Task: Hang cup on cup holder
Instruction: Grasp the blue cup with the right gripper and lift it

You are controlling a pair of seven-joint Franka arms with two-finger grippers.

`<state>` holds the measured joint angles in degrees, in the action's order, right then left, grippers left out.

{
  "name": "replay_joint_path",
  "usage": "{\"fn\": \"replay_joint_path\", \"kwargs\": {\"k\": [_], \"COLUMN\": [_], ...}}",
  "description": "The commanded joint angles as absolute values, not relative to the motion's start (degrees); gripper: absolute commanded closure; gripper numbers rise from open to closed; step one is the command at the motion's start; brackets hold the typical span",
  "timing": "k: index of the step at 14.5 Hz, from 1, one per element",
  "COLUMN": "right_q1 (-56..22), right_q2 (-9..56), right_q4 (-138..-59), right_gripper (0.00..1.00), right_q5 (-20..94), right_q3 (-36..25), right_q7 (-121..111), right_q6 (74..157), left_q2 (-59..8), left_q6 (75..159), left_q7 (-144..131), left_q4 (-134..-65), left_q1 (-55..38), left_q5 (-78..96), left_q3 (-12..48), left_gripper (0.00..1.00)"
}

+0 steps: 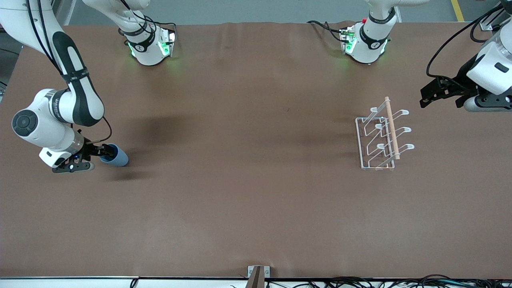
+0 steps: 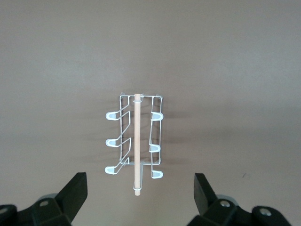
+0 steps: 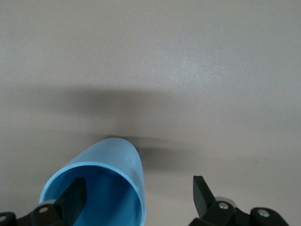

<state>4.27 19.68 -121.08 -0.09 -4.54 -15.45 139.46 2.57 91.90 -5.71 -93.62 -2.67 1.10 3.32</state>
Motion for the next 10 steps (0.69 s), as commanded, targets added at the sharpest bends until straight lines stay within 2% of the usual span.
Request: {"fn": "replay_joint_path", "kwargs": {"k": [1,4,6,7,10], "right_q1": [5.4,5.4,5.5,5.5,5.6], "right_q2": [20.6,20.8,20.9,21.1,21.5], "right_q4": [-121.1,-120.9,-120.8,-120.8,-120.3], "right_gripper": [0.11,0.53,0.9,0.99,1.0], "right_q5": [-0.3,-0.3,-0.2,0.0,0.6], "right_q3": [-4.0,-3.9,-3.9,-3.9,-3.9], "right_q7": [-16.3,-16.2,-15.9,-15.9,-15.5], "right_q6": [140.4,140.0,139.9,140.0,139.6], "left_q2": [2.7,2.7,2.7,2.7,2.7], "left_q6": [92.3,92.3,92.3,92.2,92.2], "left_q7": [-5.0,-4.9,-4.9,-4.9,-4.8], "left_q4": [-93.8,-93.7,-93.8,-93.9,-93.9], "left_q1": [-2.7,-2.6,-2.6,-2.7,-2.7], "left_q5": [-0.1,-0.1,-0.1,-0.1,-0.1], "left_q3": [3.5,3.5,3.5,3.5,3.6], "left_gripper": [0.0,0.0,0.0,0.0,0.0]}}
